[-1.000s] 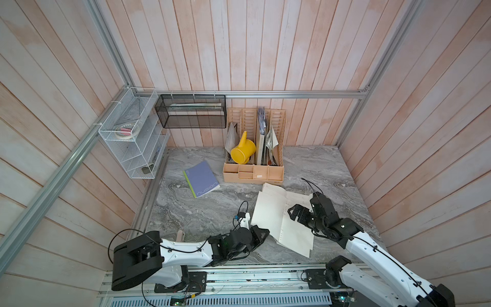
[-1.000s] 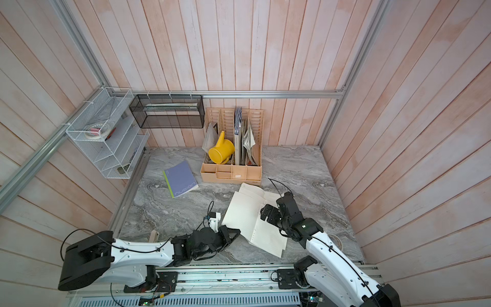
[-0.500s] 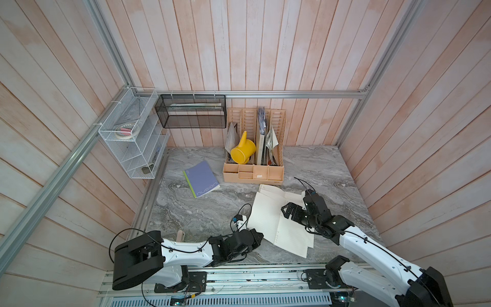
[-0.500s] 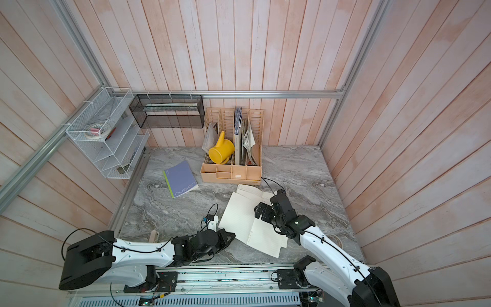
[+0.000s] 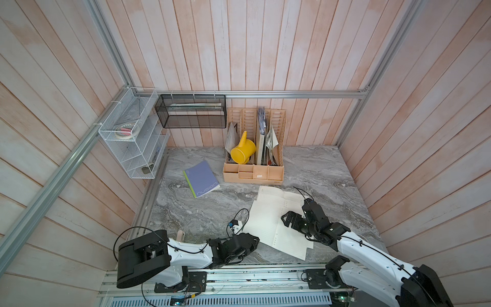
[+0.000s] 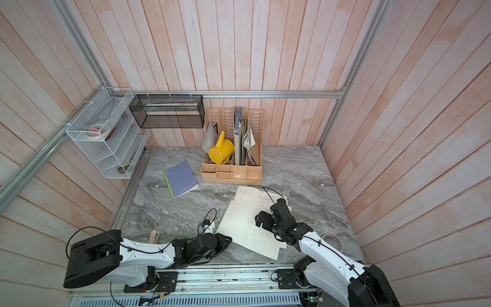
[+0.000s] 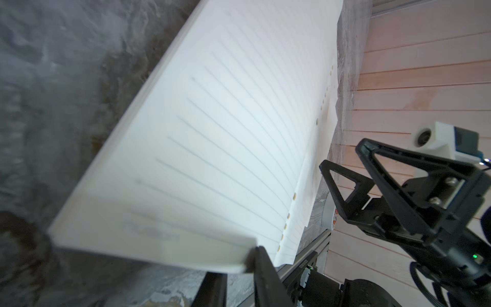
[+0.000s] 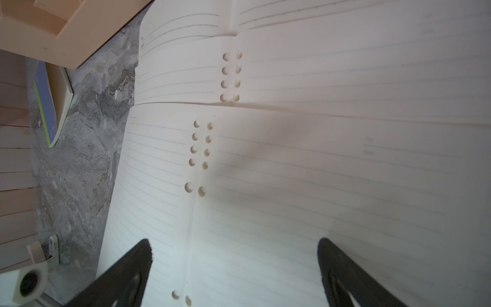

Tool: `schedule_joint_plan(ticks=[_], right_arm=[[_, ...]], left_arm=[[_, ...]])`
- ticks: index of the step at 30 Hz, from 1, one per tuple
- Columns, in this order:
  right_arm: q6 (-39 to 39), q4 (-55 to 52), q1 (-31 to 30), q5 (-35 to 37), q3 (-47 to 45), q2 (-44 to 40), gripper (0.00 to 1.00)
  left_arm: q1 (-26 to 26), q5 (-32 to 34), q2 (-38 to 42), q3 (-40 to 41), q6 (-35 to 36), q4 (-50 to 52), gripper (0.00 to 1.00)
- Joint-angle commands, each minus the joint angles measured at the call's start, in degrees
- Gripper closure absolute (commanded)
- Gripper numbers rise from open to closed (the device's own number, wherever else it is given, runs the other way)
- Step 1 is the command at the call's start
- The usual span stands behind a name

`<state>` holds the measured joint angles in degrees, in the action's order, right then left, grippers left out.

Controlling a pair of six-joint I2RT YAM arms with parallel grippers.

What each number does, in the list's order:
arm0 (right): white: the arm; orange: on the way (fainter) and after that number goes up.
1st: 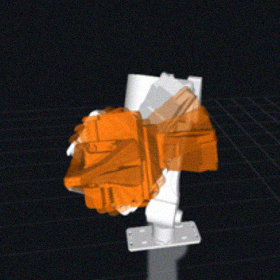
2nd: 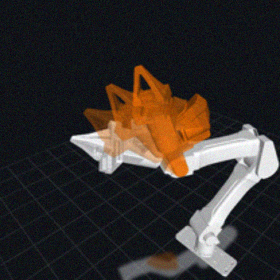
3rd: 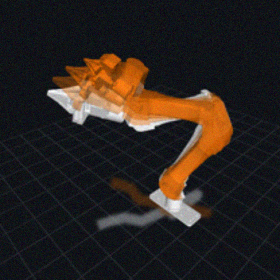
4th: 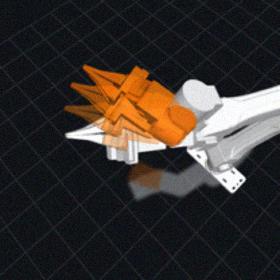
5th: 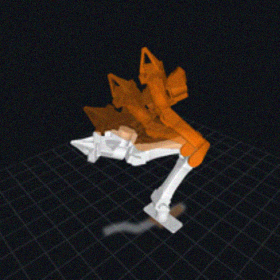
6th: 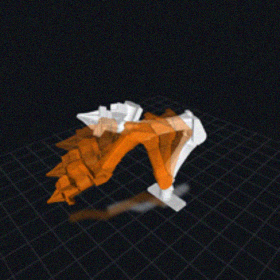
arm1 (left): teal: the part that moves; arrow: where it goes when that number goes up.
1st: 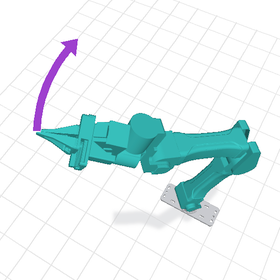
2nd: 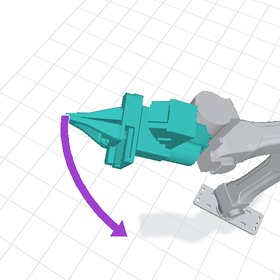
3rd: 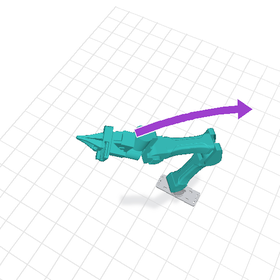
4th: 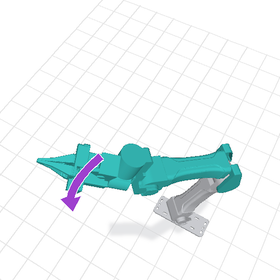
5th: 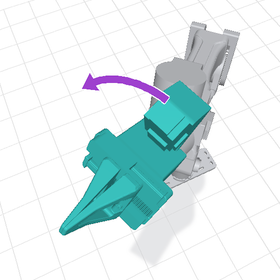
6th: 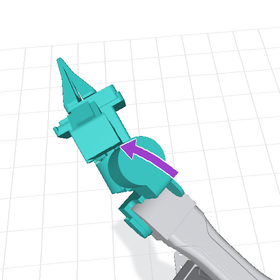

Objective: Close the notebook
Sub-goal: Adjust the notebook at the center of the board, then close the notebook at the center of the board.

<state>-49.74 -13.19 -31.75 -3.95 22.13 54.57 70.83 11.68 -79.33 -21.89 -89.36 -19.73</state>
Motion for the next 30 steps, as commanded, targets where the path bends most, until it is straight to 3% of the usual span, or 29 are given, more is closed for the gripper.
schedule_joint_plan(ticks=[1, 8, 13, 24, 30], right_arm=[[-0.8, 1.9, -0.3, -0.7, -1.3, 0.1, 0.02], [-0.4, 1.5, -0.4, -0.8, -0.6, 0.2, 0.02], [-0.4, 1.4, -0.4, -1.0, -0.7, 0.1, 0.02], [0.1, 0.7, -0.6, -0.9, 1.9, 0.4, 0.02], [0.9, 1.6, -2.9, -0.7, 6.5, 4.2, 0.02]], left_arm=[[0.3, 0.0, 0.0, 0.1, -0.3, 0.4, 0.78], [0.3, 1.0, -0.3, -0.1, -0.4, 0.4, 0.77], [0.3, 2.2, 1.0, -0.7, 0.2, 1.8, 1.0], [0.4, 2.9, 10.2, -1.8, 2.5, 8.0, 1.0], [0.4, 8.7, 18.1, -1.6, 3.1, 18.0, 1.0]])
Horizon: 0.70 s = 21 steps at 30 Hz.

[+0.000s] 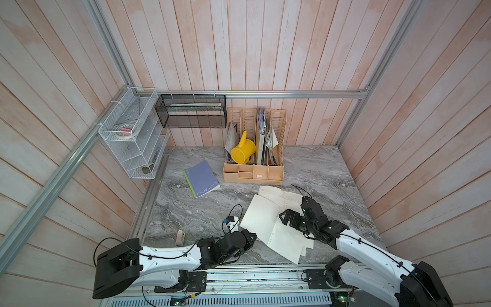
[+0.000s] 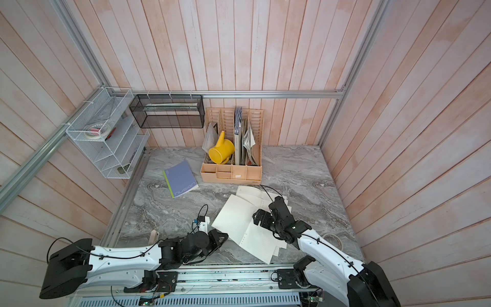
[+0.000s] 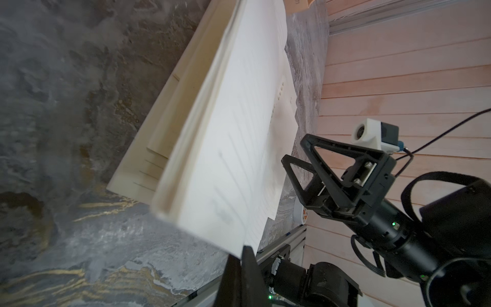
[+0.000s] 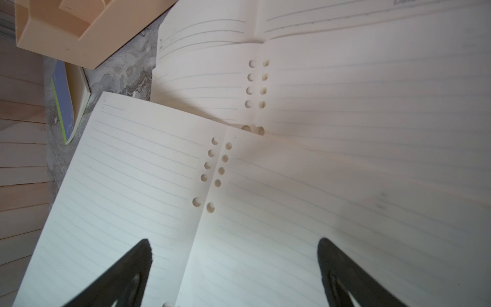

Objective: Close the notebook
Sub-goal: Close the notebook at the center of the board.

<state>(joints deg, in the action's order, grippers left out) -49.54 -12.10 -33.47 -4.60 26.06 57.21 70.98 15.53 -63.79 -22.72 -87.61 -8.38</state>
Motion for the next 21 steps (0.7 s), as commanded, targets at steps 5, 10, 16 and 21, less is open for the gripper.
schedule_joint_plan(ticks=[5, 10, 16, 21], right_arm=[[-0.3, 5.6, -4.2, -1.4, 4.8, 5.2, 0.02], [-1.0, 9.6, -7.4, -2.5, 7.0, 8.6, 0.02], [-1.3, 15.2, -9.6, -5.7, 8.6, 14.8, 0.02], [-1.7, 22.2, -10.4, -10.7, 9.9, 21.0, 0.02]], left_arm=[[-0.1, 13.4, 11.5, -1.6, -1.2, 24.9, 1.0], [-1.3, 18.5, 19.3, -4.3, -4.7, 43.3, 1.0], [-1.7, 20.8, 21.9, -5.2, -11.5, 55.8, 1.0], [-1.6, 23.3, 22.0, -6.2, -18.3, 63.1, 1.0]])
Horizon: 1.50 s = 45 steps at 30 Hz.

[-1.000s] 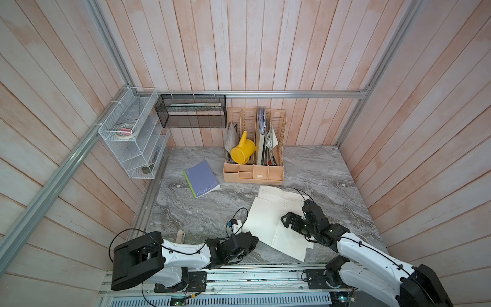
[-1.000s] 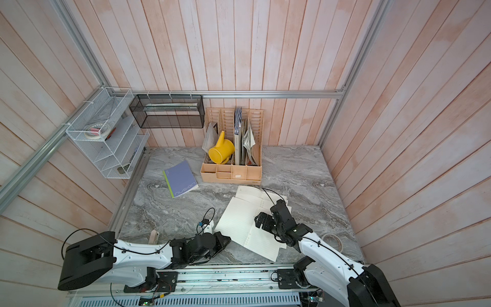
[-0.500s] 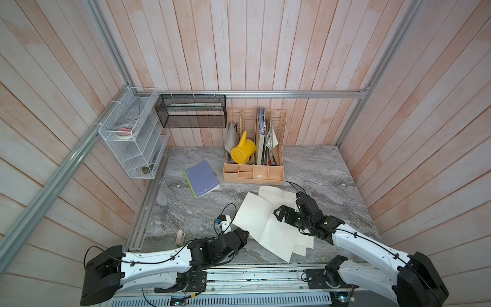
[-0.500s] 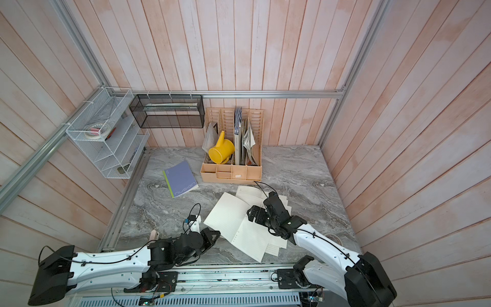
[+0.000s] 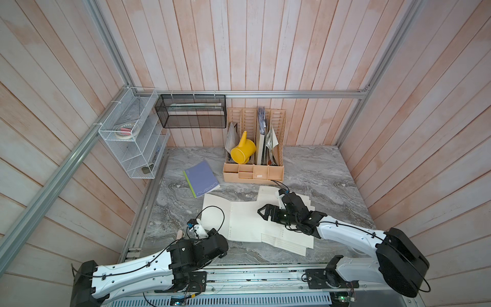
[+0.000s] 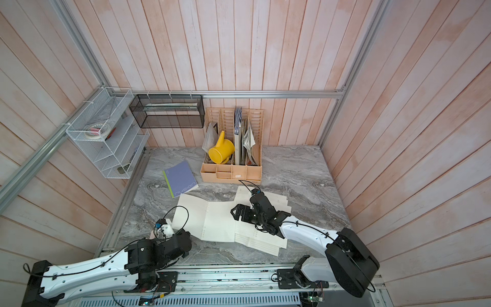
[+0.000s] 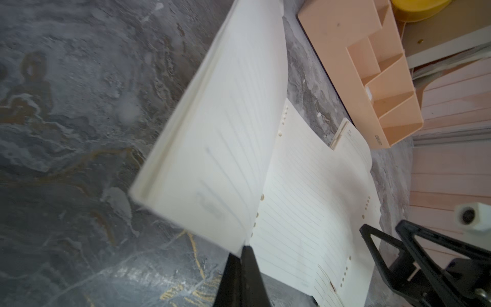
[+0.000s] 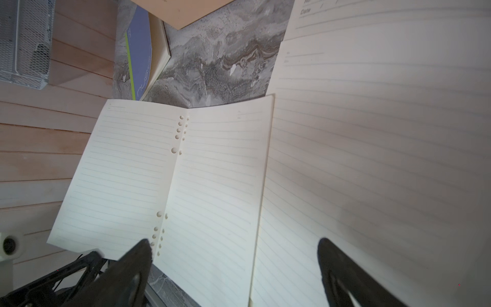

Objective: Close the notebook
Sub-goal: Close the notebook at the center of the board.

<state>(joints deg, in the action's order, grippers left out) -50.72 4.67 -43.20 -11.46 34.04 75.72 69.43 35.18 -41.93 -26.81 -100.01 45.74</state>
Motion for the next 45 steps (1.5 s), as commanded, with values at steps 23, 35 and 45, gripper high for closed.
schedule_joint_plan(ticks=[23, 35, 45], right_arm=[[-1.1, 19.6, -4.9, -17.5, 11.8, 27.9, 0.02], [-1.1, 21.2, -5.0, -18.4, 11.4, 32.6, 0.02], [-0.5, 20.2, -5.0, -18.0, 11.4, 32.4, 0.02]], left_arm=[[0.0, 7.3, -4.7, -5.9, -6.5, 14.1, 1.0], [0.1, 3.0, -1.9, -1.8, 10.5, -5.6, 0.85], [0.4, -3.0, -3.9, -1.6, 18.9, -15.6, 0.66]])
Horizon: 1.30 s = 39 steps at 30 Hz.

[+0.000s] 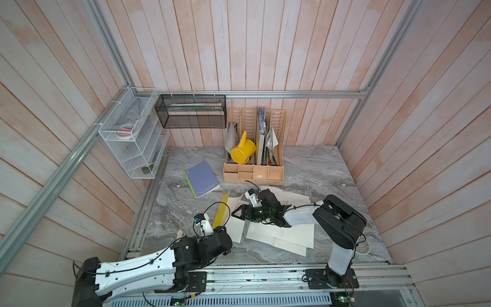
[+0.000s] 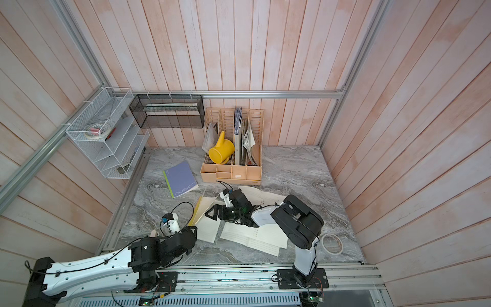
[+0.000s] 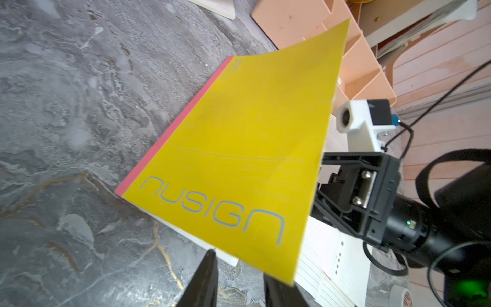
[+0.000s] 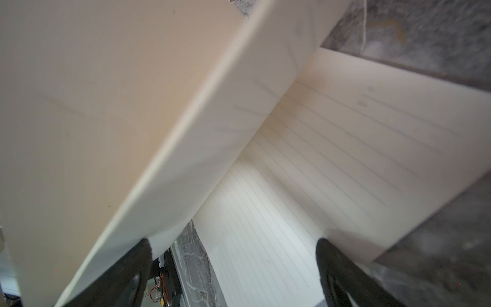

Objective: Close the notebook
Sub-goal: Close the notebook at the center of the board.

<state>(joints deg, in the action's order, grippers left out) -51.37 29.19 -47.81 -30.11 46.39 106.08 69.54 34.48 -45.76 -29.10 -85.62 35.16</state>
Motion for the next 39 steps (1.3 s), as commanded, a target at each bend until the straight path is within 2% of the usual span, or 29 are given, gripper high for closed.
schedule_joint_plan(ticks=[1, 5, 8, 10, 12, 15, 18, 22, 24, 26, 32, 39], right_arm=[[0.3, -4.6, -0.4, 0.7, -1.0, 1.9, 0.02], [1.1, -5.9, -0.4, 0.8, -0.6, 1.9, 0.02], [1.2, -6.0, -0.3, 0.9, -0.6, 1.8, 0.02], [1.3, -6.3, -0.4, 1.0, -0.5, 1.8, 0.02], [1.4, -6.4, -0.3, 0.9, -0.6, 1.8, 0.02], [1.6, -6.9, -0.3, 1.0, -0.3, 1.6, 0.02], [2.1, -7.9, -0.3, 1.1, 0.1, 1.4, 0.02], [2.8, -9.1, -0.3, 1.1, 0.9, 1.0, 0.02], [3.3, -10.1, -0.3, 1.6, 1.4, 0.6, 0.02], [4.2, -11.6, -0.3, 2.1, 1.8, 0.0, 0.02], [5.2, -13.2, 0.2, 2.4, 2.6, -0.8, 0.02], [7.3, -17.0, 0.4, 3.2, 5.0, -2.1, 0.02]], left_arm=[[0.2, -2.6, 0.2, 0.9, 5.0, -6.1, 0.65], [0.2, -2.6, 2.5, -0.7, 11.0, -7.8, 0.64], [-0.6, -0.6, 3.8, -4.8, 14.3, -3.0, 0.64], [-2.8, -0.1, 4.3, -8.2, 16.0, 1.5, 0.64], [-6.8, -2.9, 4.9, -10.0, 21.0, 1.8, 0.64], [-16.7, -12.5, 6.2, -10.4, 29.6, -2.2, 0.63], [-26.9, -22.6, 5.9, -9.7, 34.5, -5.3, 0.64], [-42.3, -41.6, -2.4, -6.8, 38.8, -8.3, 0.64], [-45.8, -49.0, -6.6, -3.9, 39.7, -13.9, 0.64], [-46.8, -52.5, -10.0, -2.0, 40.2, -19.0, 0.64], [-47.3, -57.2, -19.4, -0.5, 41.5, -26.3, 0.64], [-47.4, -57.5, -26.7, 0.6, 42.8, -28.6, 0.64]])
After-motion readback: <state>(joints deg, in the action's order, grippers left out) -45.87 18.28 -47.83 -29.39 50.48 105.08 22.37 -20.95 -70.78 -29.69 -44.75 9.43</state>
